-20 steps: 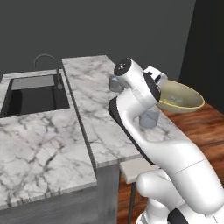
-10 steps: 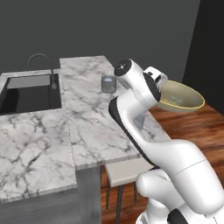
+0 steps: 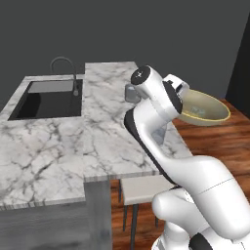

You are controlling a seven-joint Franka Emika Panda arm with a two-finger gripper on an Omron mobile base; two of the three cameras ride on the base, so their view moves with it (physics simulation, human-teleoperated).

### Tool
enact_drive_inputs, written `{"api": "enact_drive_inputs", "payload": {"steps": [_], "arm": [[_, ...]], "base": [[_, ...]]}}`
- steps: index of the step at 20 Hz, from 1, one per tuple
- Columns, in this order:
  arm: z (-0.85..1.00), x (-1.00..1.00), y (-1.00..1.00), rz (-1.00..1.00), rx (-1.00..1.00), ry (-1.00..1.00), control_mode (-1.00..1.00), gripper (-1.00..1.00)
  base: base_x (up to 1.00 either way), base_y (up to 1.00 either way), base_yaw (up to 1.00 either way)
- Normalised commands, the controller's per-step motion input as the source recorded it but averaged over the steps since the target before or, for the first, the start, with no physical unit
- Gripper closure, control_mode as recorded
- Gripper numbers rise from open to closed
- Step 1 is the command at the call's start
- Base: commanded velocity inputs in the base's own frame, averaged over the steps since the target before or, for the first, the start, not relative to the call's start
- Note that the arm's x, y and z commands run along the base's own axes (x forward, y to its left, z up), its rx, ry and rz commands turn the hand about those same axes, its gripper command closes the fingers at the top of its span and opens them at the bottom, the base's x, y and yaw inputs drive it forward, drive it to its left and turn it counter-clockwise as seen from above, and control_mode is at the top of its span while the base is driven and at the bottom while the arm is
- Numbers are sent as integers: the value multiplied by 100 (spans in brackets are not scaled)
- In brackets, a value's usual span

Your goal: There are four ice cubes in the ice bowl. Place two ice cubes in each glass of water.

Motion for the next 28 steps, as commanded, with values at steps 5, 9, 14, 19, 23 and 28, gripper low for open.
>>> {"api": "enact_drive_inputs", "payload": {"steps": [5,9,14,19,23,28], "arm": [[0,0,0,0,0,0,100,100],[0,0,0,0,0,0,100,100],[0,0,0,0,0,0,100,100],[0,0,0,0,0,0,100,100],[0,0,0,0,0,0,100,100],[0,0,0,0,0,0,100,100]], "base": [[12,-29,26],[-3,-18,12],[0,0,0],[0,0,0],[0,0,0],[0,0,0]]}}
